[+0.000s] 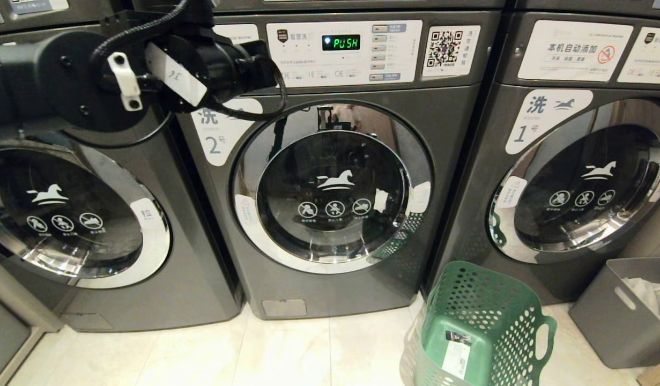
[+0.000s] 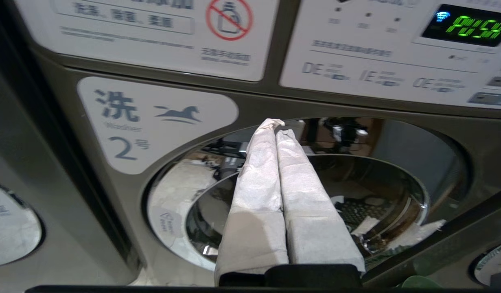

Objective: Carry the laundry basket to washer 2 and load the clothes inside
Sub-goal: Press the washing machine door tightly with the right hand

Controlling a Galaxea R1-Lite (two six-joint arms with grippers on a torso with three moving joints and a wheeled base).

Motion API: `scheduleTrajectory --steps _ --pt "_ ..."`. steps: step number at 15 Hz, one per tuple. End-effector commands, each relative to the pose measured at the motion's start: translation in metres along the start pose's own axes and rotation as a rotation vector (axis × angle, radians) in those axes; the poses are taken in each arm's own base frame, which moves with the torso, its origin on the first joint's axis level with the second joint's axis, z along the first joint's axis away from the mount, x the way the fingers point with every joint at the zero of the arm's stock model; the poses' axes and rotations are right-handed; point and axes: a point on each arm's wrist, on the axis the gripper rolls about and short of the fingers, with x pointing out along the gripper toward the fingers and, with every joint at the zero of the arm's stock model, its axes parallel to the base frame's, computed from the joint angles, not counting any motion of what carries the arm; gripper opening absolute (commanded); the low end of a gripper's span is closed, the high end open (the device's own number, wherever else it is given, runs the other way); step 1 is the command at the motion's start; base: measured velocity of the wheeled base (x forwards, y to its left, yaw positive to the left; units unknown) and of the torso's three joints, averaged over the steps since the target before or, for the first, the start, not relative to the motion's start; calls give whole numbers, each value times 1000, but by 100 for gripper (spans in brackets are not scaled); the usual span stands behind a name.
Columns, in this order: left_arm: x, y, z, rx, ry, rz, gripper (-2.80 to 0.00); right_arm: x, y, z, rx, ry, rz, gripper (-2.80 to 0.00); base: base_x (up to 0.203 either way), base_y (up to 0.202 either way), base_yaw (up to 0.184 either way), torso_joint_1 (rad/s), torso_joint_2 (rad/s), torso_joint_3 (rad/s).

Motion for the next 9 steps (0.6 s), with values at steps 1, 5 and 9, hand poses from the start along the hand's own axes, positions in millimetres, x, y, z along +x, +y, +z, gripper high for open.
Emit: scheduleTrajectory --steps 1,5,9 --pt "-14 10 15 -10 -16 12 -280 0 0 0 0 3 0 -280 0 0 0 0 0 0" --pt "-14 -6 -12 14 58 -31 -280 0 0 0 0 2 -3 -280 0 0 0 0 0 0" --pt "21 -35 -66 -27 185 -177 -280 0 0 0 -3 2 -6 -280 0 0 0 0 0 0"
